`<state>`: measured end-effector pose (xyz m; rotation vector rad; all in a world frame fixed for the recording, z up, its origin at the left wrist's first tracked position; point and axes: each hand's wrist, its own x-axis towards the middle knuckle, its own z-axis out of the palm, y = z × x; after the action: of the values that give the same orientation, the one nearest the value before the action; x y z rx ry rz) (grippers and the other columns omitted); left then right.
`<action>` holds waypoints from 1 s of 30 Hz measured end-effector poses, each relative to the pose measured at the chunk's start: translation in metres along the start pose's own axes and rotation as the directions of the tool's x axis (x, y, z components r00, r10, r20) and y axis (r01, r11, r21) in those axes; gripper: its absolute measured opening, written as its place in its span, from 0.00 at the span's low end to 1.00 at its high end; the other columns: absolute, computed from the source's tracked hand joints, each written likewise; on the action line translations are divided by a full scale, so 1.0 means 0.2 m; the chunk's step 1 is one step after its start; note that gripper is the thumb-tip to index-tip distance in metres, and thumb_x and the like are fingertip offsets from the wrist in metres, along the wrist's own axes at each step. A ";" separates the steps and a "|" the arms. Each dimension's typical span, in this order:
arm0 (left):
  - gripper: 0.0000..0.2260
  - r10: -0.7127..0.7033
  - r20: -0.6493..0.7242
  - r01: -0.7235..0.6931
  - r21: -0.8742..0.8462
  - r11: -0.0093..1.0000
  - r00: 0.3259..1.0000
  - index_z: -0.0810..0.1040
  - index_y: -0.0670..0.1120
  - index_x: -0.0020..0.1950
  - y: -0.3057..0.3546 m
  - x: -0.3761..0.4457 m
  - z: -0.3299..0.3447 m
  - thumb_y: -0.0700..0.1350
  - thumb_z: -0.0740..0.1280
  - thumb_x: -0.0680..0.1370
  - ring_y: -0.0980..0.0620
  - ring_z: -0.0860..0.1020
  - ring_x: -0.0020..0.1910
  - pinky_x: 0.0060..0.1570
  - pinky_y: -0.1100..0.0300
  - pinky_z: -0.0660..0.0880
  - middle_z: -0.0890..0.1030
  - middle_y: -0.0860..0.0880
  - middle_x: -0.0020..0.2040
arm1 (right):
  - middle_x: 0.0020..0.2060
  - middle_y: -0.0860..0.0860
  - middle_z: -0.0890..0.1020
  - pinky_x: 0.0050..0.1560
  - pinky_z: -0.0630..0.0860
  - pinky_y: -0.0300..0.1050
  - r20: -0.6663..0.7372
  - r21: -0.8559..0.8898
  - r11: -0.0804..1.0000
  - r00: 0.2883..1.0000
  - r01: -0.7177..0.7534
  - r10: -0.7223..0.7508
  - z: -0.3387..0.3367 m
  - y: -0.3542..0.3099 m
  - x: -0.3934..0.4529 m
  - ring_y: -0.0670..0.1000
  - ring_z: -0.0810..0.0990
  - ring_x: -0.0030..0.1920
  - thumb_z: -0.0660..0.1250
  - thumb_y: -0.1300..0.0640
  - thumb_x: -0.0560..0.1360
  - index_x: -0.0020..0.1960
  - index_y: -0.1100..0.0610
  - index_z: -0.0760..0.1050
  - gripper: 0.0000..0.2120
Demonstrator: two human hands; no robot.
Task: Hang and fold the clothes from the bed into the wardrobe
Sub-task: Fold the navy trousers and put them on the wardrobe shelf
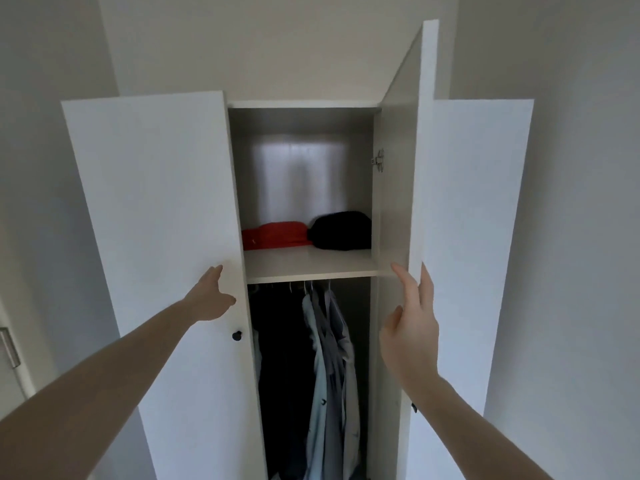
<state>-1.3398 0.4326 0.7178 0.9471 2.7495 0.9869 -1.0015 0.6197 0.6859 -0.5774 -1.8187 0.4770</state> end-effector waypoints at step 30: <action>0.49 0.235 0.036 -0.202 0.645 0.737 0.971 0.27 0.58 0.79 -0.58 0.62 -0.11 0.50 0.67 0.77 0.41 0.28 0.79 0.79 0.45 0.52 0.19 0.51 0.75 | 0.81 0.49 0.30 0.81 0.46 0.62 0.560 -0.173 0.880 0.779 0.442 -0.281 1.58 -0.01 0.27 0.54 0.30 0.81 0.63 0.51 0.81 0.83 0.51 0.31 0.46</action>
<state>-1.5071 0.4208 0.6829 1.3625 3.1222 0.0125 -1.3166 0.6374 0.6310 -0.2803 -2.4915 0.0835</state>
